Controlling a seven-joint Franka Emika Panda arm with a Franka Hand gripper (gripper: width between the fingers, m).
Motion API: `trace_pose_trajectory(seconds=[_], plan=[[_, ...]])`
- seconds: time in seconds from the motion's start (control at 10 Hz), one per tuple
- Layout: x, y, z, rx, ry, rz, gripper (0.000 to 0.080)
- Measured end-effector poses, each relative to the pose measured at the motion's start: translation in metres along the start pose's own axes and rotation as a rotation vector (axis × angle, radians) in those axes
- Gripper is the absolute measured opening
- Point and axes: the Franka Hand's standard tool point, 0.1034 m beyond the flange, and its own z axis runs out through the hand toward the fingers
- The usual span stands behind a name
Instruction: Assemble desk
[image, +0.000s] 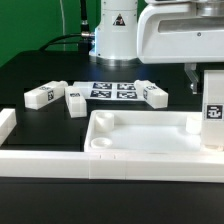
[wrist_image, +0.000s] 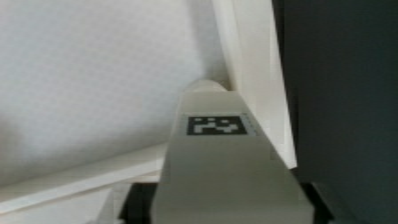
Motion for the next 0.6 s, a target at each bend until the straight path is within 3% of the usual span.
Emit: trace_pose_trajectory(seconds=[0.6], plan=[[-0.0029, 0.0003, 0.0035, 0.069, 0.013, 0.657, 0.029]])
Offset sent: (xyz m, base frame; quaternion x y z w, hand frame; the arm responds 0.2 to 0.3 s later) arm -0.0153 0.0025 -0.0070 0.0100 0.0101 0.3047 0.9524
